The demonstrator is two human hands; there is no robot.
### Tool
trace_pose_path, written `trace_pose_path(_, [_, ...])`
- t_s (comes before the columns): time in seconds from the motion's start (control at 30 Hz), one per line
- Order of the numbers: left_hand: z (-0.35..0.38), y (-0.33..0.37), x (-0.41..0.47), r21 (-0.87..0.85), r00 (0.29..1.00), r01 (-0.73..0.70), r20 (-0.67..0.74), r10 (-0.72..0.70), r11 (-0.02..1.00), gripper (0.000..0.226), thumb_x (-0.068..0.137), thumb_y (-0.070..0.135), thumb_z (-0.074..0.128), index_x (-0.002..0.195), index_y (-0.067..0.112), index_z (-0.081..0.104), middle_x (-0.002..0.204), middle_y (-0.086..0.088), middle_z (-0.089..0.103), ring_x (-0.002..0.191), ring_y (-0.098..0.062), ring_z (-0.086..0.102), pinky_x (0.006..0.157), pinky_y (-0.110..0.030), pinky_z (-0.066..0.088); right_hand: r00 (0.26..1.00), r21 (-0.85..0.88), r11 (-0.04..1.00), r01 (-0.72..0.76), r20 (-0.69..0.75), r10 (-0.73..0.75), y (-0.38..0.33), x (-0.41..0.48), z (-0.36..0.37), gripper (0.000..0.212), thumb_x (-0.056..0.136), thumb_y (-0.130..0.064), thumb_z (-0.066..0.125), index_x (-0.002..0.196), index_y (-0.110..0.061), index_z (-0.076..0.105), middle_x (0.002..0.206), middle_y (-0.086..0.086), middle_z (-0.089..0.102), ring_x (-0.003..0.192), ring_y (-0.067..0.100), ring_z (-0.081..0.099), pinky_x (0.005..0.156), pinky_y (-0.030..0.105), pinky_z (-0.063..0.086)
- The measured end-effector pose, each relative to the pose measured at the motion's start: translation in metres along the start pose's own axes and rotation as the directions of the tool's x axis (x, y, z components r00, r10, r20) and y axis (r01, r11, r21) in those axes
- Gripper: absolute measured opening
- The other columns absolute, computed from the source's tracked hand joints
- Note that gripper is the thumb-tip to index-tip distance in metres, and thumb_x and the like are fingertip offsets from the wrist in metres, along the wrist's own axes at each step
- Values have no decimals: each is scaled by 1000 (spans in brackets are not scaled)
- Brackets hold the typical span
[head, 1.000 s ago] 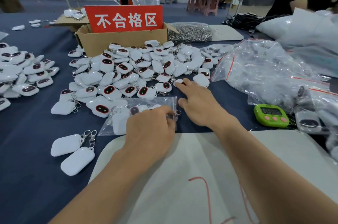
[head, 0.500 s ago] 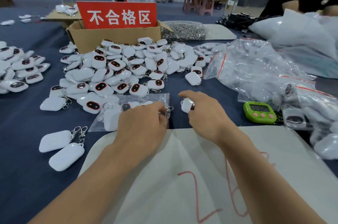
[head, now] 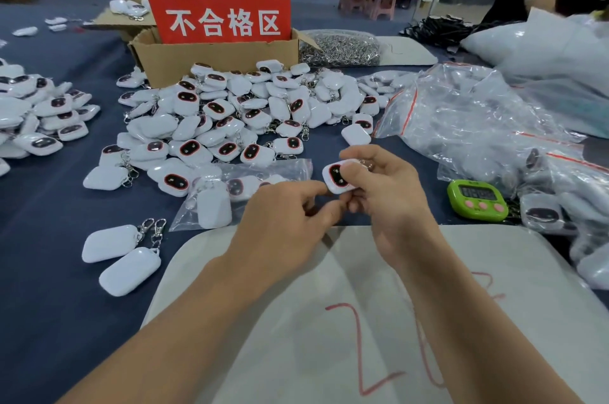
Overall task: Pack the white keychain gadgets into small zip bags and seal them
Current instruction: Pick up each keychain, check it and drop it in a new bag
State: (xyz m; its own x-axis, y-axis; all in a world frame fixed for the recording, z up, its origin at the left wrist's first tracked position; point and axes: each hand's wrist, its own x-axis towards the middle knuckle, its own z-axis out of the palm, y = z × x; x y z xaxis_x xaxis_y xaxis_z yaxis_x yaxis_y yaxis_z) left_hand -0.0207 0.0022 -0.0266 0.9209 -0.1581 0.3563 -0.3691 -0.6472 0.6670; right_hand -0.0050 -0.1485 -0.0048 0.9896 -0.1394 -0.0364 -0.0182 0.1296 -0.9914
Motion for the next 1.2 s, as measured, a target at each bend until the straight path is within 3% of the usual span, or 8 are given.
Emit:
trace_pose_path(0.1, [-1, 1, 1, -241, 996, 86, -10, -91, 967, 25, 94, 45, 63, 78, 29, 75, 58, 7, 63, 50, -5, 50, 49, -16, 33, 986, 47, 995, -93, 140, 86, -3, 3, -8, 21, 89, 4, 70, 80, -13, 63, 73, 6, 63, 63, 18, 62, 59, 26, 54])
trace_pose_path(0.27, [-2, 4, 3, -534, 985, 133, -19, -169, 835, 24, 97, 25, 60, 79, 29, 76, 57, 7, 63, 42, 1, 44, 45, -9, 34, 959, 74, 987, -145, 254, 122, -5, 2, -11, 15, 91, 5, 69, 91, -6, 59, 81, 16, 67, 72, 26, 71, 72, 35, 62])
trace_pose_path(0.5, [0, 1, 1, -395, 989, 121, -35, -146, 911, 24, 95, 25, 52, 87, 18, 73, 54, 7, 53, 53, -8, 45, 54, -37, 41, 948, -129, 983, -129, 274, 160, -1, 0, -8, 9, 91, 5, 68, 90, -3, 63, 85, 25, 68, 74, 33, 72, 75, 48, 65])
trace_pose_path(0.57, [0, 2, 0, -317, 991, 108, -42, -128, 942, 24, 95, 28, 50, 91, 25, 74, 54, 7, 55, 54, -8, 48, 56, -35, 44, 935, -138, 978, -157, 298, 192, 0, 2, -8, 10, 92, 5, 65, 90, -4, 62, 86, 26, 68, 80, 38, 71, 85, 54, 62])
trace_pose_path(0.7, [3, 7, -2, -132, 986, 57, 161, -36, 990, 32, 93, 23, 60, 117, 43, 62, 66, 10, 63, 59, -5, 56, 54, -16, 38, 930, 34, 962, -270, 266, 252, -3, 8, -15, 17, 96, 6, 56, 83, -3, 61, 77, 19, 69, 65, 29, 71, 63, 38, 62])
trace_pose_path(0.8, [9, 12, -8, -74, 983, 15, 184, -1, 997, 50, 87, 20, 64, 128, 46, 51, 71, 13, 62, 68, -6, 59, 59, -16, 41, 934, 167, 935, -312, 235, 269, -3, 12, -18, 12, 101, -3, 58, 91, 1, 64, 78, 16, 72, 68, 24, 73, 63, 31, 61])
trace_pose_path(0.93, [6, 10, -4, -246, 989, 126, 100, -104, 961, 12, 97, 33, 56, 102, 36, 66, 66, 8, 66, 59, -6, 58, 58, -19, 44, 932, 50, 960, -274, 259, 253, 1, 12, -14, 8, 102, -7, 59, 100, 0, 62, 86, 21, 72, 71, 26, 72, 64, 34, 61])
trace_pose_path(1.2, [-4, 12, 6, -446, 964, 230, -16, -265, 865, 44, 91, 9, 68, 79, 50, 73, 46, 6, 59, 42, -6, 44, 46, -13, 38, 877, -47, 969, -244, 416, 241, 2, 10, -15, 25, 99, 1, 56, 87, -11, 74, 93, 21, 75, 87, 34, 75, 90, 50, 62])
